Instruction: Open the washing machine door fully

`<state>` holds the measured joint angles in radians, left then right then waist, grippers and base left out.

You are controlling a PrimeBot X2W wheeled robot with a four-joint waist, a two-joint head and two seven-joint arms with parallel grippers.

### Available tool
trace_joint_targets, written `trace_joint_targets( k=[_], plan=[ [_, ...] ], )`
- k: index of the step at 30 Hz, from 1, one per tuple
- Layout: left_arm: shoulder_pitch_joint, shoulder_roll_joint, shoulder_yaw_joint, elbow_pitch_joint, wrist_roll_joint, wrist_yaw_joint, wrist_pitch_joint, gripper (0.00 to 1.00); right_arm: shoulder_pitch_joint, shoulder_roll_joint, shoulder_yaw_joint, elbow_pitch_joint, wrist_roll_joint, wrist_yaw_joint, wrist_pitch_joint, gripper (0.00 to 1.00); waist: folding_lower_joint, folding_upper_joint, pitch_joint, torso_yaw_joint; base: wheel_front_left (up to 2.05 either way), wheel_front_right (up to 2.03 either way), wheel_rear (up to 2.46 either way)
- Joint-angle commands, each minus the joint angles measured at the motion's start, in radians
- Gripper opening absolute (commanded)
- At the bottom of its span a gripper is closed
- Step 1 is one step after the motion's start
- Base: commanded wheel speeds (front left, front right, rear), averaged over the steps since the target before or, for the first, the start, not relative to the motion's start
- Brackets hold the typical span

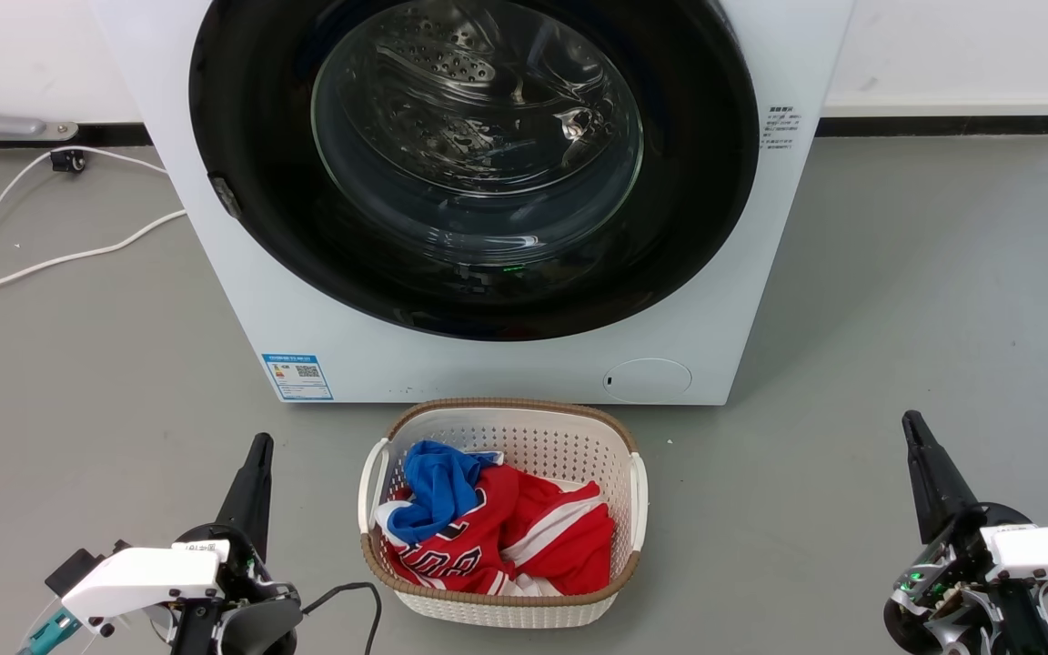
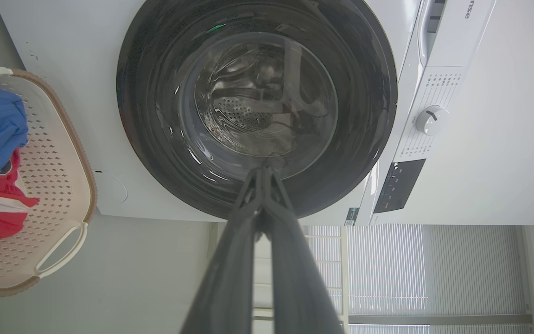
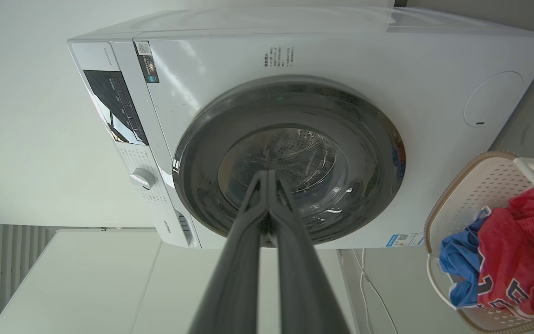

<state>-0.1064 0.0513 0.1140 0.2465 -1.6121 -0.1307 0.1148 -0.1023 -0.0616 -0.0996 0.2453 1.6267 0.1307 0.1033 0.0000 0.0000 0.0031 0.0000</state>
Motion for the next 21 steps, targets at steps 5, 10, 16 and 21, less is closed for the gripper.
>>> trace_joint_targets(
  k=[5, 10, 16, 21],
  plan=[
    [-0.006, -0.002, 0.002, 0.0, -0.001, -0.002, 0.002, 0.0, -0.012, 0.003, -0.002, 0.001, -0.007, 0.0, 0.004, 0.0, 0.0, 0.0, 0.0, 0.0, 0.0, 0.0, 0.0],
    [-0.006, -0.002, 0.002, 0.0, -0.001, -0.002, 0.002, 0.0, -0.012, 0.004, -0.003, 0.001, -0.008, 0.0, 0.003, 0.0, 0.0, 0.0, 0.0, 0.0, 0.0, 0.0, 0.0],
    [-0.006, -0.002, 0.003, 0.0, -0.001, -0.002, 0.002, 0.0, -0.012, 0.005, -0.004, 0.001, -0.009, 0.0, 0.005, 0.0, 0.0, 0.0, 0.0, 0.0, 0.0, 0.0, 0.0],
    [0.013, -0.001, -0.005, 0.017, 0.0, 0.0, -0.002, 1.0, 0.013, 0.004, -0.002, 0.018, -0.002, 0.0, 0.002, 1.0, 0.0, 0.0, 0.0, 0.0, 0.0, 0.0, 0.0]
  ],
)
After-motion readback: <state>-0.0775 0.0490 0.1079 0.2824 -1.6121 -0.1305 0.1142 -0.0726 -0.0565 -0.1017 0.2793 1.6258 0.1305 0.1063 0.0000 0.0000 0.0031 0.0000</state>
